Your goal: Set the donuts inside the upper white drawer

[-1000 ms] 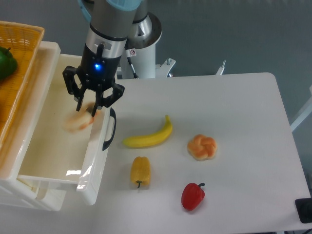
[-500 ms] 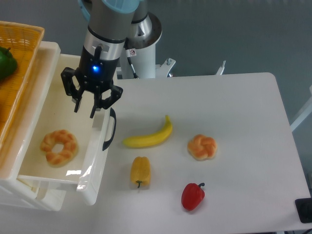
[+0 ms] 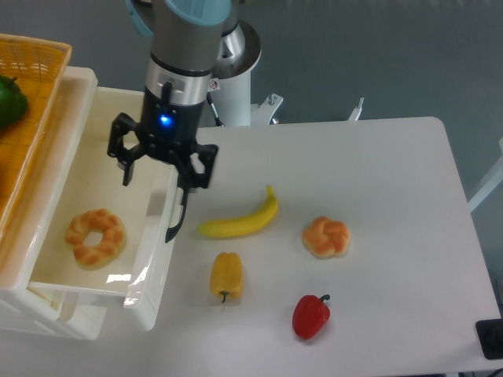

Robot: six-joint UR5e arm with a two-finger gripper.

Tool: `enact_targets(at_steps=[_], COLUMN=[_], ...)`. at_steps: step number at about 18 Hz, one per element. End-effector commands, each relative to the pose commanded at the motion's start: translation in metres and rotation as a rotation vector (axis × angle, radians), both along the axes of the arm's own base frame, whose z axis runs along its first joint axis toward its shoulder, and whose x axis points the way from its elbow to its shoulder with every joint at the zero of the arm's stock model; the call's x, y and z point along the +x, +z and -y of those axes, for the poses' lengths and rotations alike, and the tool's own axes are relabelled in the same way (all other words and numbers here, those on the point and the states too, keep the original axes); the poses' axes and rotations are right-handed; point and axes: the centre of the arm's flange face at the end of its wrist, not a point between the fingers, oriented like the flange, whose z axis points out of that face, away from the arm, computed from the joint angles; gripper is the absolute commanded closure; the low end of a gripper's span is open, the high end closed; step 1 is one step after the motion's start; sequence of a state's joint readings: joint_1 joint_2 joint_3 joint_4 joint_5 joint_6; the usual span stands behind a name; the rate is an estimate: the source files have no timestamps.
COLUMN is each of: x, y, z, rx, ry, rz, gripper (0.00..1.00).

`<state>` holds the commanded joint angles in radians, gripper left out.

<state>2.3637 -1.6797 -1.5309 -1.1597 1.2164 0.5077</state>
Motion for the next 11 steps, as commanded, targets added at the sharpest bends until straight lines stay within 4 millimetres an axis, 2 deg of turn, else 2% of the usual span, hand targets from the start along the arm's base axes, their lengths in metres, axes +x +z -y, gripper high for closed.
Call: enact_targets(at_steps=[6,11], x=[-0.050,-0.072], y=[-0.021,-0.033], z=[0.010,0.017], rx=[-0.015,-0.172], ry=[-0.049,-0.204], rz=[-0.080,-0.270], gripper=[0.00,0.00])
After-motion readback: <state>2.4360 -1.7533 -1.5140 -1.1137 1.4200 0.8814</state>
